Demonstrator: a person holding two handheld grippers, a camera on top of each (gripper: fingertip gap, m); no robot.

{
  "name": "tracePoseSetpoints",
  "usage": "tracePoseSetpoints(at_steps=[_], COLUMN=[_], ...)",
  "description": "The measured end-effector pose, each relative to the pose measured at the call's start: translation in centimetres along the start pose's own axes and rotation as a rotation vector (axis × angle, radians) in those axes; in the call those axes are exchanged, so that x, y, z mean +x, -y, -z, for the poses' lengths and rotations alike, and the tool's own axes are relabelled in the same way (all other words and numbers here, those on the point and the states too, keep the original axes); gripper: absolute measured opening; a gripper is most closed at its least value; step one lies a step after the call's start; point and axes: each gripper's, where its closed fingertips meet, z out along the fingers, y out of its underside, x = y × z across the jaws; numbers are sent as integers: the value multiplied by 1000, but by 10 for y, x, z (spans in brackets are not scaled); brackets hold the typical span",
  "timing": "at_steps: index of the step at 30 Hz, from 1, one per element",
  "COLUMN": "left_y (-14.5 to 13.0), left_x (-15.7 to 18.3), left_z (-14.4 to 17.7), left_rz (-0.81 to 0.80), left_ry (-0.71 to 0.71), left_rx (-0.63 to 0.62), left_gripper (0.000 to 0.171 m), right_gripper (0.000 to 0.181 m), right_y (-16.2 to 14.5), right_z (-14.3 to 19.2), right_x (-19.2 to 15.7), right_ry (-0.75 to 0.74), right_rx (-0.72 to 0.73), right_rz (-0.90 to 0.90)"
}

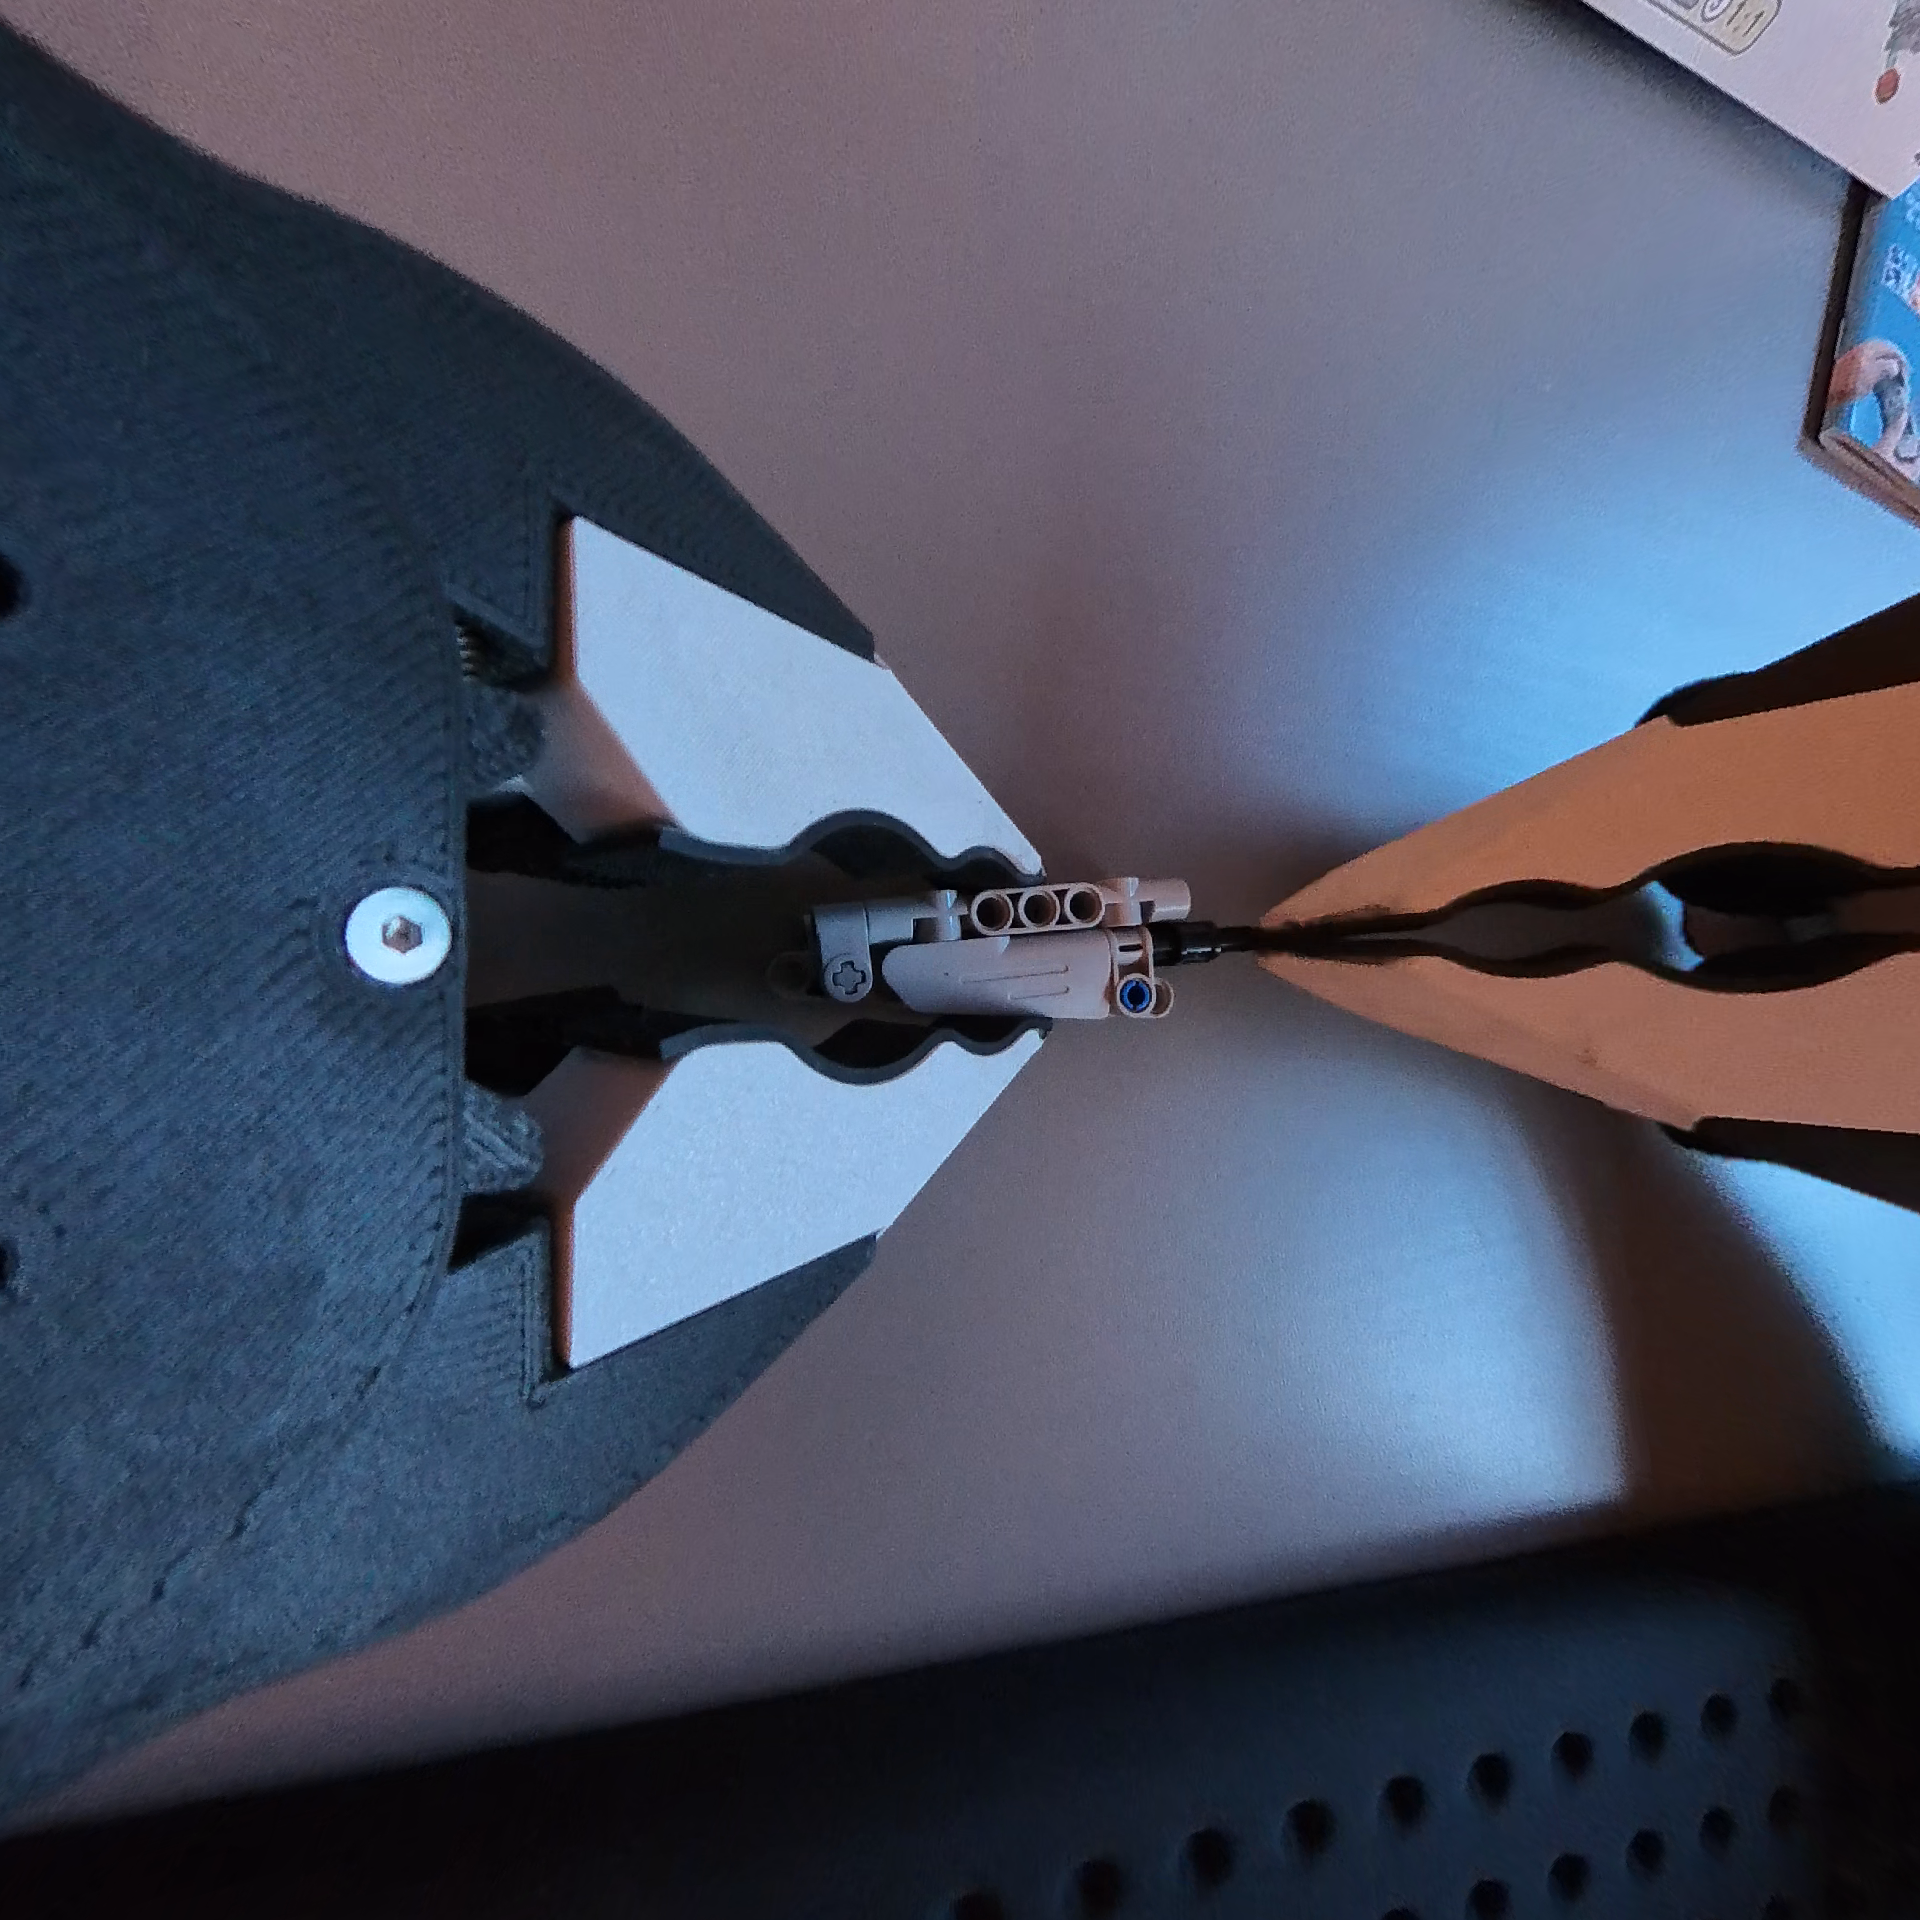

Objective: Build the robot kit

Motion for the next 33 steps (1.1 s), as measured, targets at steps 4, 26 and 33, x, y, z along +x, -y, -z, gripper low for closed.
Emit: tracePoseSetpoints(at_steps=[4,26,33], left_y=[0,-1,-1], left_x=[0,0,0], left_z=[0,0,0], left_rz=[4,-16,-18], left_ry=[-1,8,7], left_rx=[1,-3,-4], left_gripper=[20,21,21], right_gripper=[0,0,0], right_y=[1,2,3], right_z=[0,-2,-2], right_x=[0,-3,-4], right_ry=[-17,10,13], right_rx=[6,54,57], right_rz=[45,14,12])
